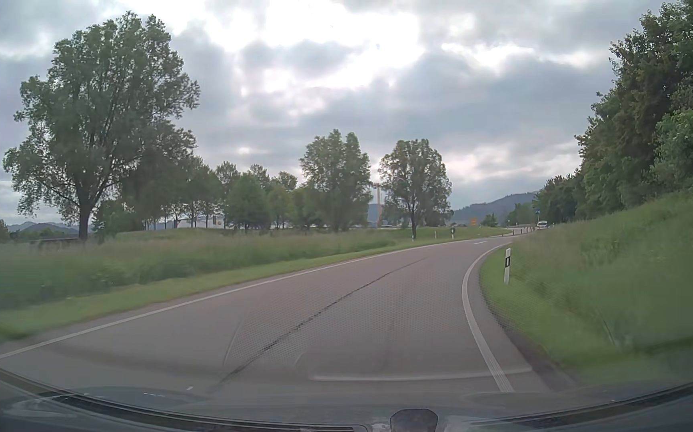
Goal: Follow the waypoints while adhering to traffic rules and regulations
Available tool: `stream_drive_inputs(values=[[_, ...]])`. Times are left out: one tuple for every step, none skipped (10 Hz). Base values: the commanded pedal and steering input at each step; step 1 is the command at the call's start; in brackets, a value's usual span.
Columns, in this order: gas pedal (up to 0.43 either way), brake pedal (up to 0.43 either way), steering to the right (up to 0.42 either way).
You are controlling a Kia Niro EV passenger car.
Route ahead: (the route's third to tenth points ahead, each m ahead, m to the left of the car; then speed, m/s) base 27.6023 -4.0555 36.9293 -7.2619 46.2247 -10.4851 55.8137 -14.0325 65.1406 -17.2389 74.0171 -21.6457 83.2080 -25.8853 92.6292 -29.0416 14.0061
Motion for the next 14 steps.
stream_drive_inputs(values=[[0.067,0.000,0.059],[0.138,0.000,0.059],[0.209,0.000,0.059],[0.228,0.000,0.059],[0.248,0.000,0.059],[0.260,0.000,0.059],[0.260,0.000,0.059],[0.260,0.000,0.058],[0.268,0.000,0.058],[0.268,0.000,0.056],[0.268,0.000,0.054],[0.268,0.000,0.050],[0.268,0.000,0.047],[0.260,0.000,0.047]])
